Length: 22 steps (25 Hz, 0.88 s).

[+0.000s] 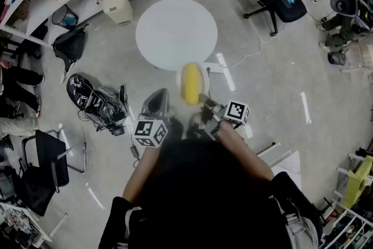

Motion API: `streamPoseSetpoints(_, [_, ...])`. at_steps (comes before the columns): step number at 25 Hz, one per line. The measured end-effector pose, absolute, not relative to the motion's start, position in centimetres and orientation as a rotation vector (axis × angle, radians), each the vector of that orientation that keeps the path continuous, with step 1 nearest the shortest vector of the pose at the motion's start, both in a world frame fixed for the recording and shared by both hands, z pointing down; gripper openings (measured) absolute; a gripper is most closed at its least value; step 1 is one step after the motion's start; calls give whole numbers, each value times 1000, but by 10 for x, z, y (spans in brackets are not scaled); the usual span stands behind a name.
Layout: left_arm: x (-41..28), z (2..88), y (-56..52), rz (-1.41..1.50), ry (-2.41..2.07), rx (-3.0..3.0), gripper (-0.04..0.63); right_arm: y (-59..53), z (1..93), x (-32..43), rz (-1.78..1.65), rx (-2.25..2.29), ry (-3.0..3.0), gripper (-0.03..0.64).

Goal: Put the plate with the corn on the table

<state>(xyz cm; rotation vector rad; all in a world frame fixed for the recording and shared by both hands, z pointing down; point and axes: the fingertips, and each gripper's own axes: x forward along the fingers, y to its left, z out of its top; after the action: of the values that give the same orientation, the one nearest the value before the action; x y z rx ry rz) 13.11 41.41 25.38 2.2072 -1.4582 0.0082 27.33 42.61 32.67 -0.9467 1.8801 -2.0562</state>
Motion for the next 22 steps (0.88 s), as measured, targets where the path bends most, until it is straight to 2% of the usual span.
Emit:
streamPoseSetpoints(16, [131,260,413,-8,-1441,2203,6,427,336,276,-2065,-982,1865,31])
streamPoseSetpoints(22, [107,255,403,-21,-1429,2214,6,419,334,258,-2057,-1041,1862,31])
